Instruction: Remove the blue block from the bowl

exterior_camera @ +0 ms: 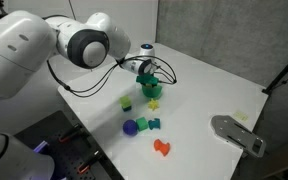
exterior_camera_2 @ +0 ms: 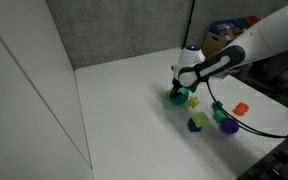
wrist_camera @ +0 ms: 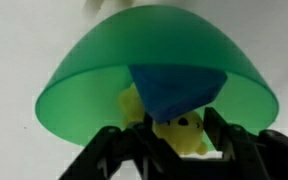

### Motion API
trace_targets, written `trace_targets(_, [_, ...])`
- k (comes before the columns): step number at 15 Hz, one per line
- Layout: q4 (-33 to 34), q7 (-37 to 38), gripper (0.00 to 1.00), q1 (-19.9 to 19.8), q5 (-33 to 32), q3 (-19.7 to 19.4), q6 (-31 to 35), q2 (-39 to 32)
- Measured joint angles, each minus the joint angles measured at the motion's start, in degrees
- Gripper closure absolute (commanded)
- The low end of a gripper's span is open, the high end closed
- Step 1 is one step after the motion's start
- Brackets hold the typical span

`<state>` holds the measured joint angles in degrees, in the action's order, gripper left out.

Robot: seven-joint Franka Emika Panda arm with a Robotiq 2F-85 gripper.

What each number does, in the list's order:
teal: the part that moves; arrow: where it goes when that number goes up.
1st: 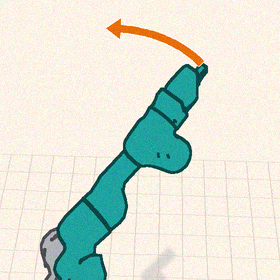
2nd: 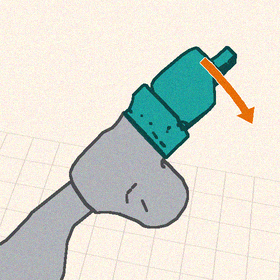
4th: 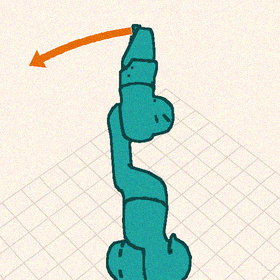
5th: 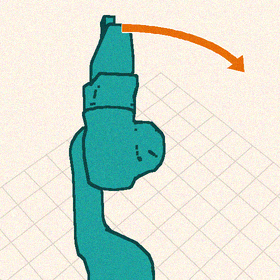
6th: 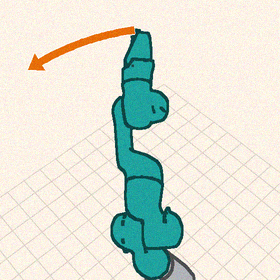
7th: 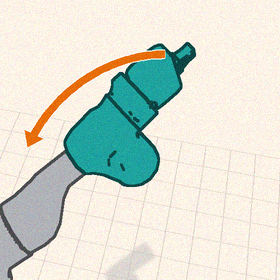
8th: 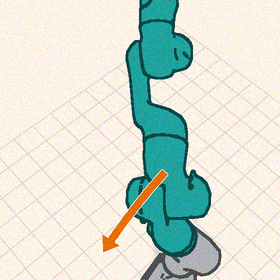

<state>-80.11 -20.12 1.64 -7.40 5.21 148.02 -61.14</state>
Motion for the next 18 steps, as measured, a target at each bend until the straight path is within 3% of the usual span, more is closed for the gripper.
trace_targets(5, [0.58, 0.04, 0.87, -0.29, 0.0, -0.01, -0.01, 0.14])
trace_targets(8, [0.58, 0.16, 1.0, -0.51, 0.0, -0.08, -0.01, 0.23])
trace_targets(10, [0.56, 0.37, 0.96, -0.62, 0.0, -0.2, 0.0, 0.44])
trace_targets(18, [-1.73, 1.2, 0.96, -0.76, 0.0, -0.91, 1.83, 3.93])
